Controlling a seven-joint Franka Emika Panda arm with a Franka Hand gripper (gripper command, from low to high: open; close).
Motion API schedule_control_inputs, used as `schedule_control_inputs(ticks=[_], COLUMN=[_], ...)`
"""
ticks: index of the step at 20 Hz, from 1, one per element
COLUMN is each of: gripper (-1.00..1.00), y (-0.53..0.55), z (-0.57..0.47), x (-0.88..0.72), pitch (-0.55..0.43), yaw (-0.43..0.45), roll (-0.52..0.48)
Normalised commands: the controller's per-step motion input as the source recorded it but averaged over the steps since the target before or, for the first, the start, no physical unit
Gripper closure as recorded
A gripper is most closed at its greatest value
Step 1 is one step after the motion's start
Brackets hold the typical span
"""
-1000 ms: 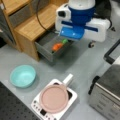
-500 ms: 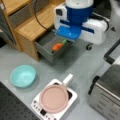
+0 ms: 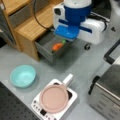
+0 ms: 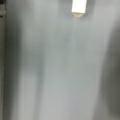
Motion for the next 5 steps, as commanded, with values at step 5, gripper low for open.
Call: schedule_control_inputs(ticks=[5], gripper=[-1.00], y=[-0.07], z=[0.04], x=[0.23], pitch=[0.254], yaw=[0.083], roll=[-0.189])
